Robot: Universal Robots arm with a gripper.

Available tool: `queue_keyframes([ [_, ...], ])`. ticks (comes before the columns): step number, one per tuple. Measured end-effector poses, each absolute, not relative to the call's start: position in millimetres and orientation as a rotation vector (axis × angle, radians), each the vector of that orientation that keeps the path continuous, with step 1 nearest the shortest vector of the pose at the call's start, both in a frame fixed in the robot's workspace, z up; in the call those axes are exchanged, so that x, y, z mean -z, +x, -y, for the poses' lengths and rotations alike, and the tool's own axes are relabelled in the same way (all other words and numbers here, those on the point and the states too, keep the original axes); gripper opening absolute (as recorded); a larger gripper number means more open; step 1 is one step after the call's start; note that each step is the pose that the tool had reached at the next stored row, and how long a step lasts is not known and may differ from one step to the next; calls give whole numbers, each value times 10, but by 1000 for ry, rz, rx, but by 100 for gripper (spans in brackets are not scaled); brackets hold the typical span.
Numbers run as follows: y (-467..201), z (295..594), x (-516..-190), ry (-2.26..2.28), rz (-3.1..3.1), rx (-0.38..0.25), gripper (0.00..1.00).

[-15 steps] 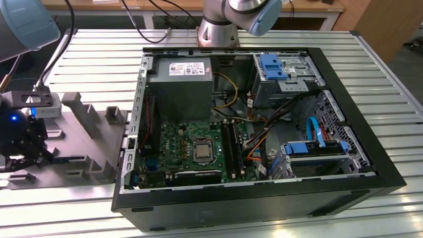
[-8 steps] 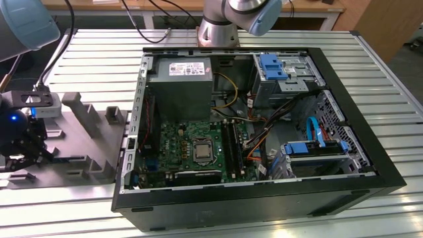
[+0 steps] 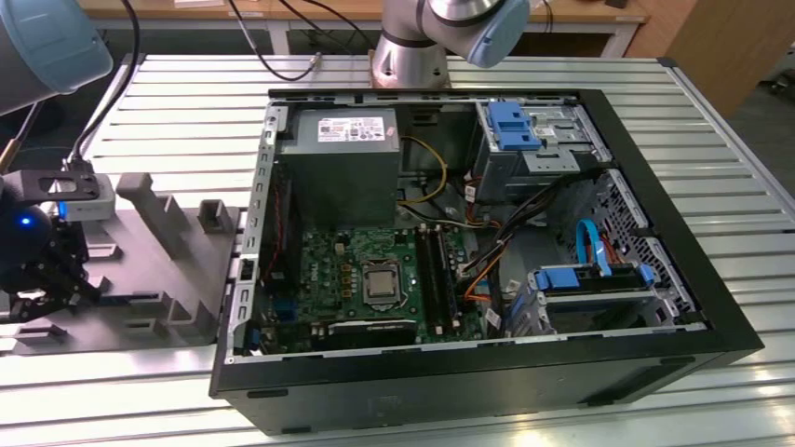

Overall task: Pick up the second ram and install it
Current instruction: 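Pick up the second ram and move it above second insertion slot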

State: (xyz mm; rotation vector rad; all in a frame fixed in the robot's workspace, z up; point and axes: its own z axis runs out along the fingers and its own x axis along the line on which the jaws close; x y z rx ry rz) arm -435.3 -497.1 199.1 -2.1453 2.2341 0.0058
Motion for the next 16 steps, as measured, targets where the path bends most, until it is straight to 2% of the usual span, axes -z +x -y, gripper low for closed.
queue_keyframes([
  [16, -4353, 4970, -2037, -2157, -2222, -6, 12],
])
